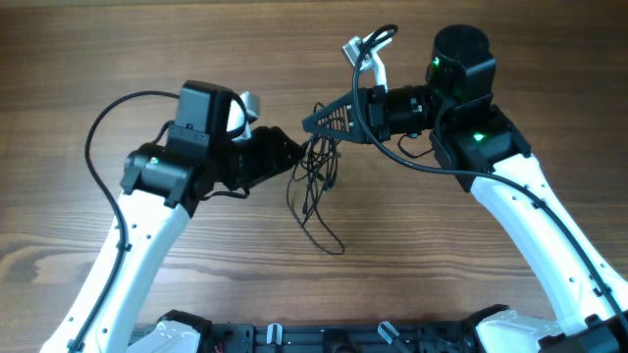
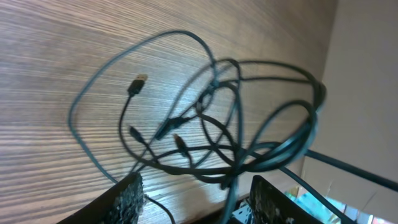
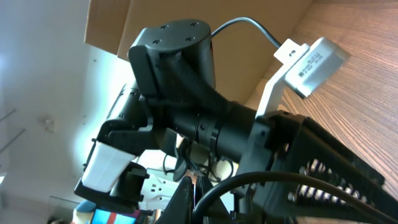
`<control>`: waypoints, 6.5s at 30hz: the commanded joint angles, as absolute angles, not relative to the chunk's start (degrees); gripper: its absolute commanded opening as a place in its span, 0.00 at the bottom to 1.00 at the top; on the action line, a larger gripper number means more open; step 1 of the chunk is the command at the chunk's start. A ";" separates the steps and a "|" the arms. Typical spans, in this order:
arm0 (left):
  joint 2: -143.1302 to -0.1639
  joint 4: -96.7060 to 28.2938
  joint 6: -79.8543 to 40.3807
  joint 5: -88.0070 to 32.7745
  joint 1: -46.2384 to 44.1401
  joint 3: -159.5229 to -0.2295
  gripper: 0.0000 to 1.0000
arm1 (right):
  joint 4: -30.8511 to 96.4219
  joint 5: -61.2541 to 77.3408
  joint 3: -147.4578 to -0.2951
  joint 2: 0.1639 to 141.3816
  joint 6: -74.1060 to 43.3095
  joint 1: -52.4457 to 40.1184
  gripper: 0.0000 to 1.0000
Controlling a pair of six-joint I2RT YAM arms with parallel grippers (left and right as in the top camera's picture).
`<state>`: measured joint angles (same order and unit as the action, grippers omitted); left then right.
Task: Untangle cables
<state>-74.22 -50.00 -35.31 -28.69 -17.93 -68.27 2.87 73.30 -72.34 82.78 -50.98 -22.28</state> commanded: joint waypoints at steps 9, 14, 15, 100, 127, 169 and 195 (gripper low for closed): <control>-74.87 -48.60 -31.92 -24.10 -20.25 -68.60 0.57 | 2.20 76.86 -72.62 82.72 -52.01 -22.33 0.04; -75.94 -48.58 -31.92 -24.08 -20.25 -68.60 0.56 | 2.17 77.38 -72.64 82.72 -52.75 -22.33 0.04; -76.42 -48.56 -31.92 -24.10 -20.25 -68.60 0.56 | 2.15 77.49 -72.64 82.72 -52.75 -22.33 0.04; -79.53 -54.72 -30.26 -24.29 -22.22 -68.60 0.04 | 46.50 27.53 -72.62 82.74 15.05 -30.50 0.70; -79.53 -54.72 -30.22 -30.61 -22.22 -68.60 0.04 | 45.43 27.44 -72.62 85.47 19.20 -33.80 0.26; -79.53 -56.21 -41.23 -17.02 -13.47 -68.47 0.04 | 25.54 40.58 -74.37 72.79 -19.68 -32.14 0.04; -79.53 -56.66 -33.36 -21.67 -8.82 -68.47 0.04 | 41.82 41.80 -74.35 68.62 -9.93 -13.93 0.40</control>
<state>-79.66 -58.22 -37.58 -13.63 -7.79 -68.58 41.32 32.14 -74.35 66.52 -18.22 -12.99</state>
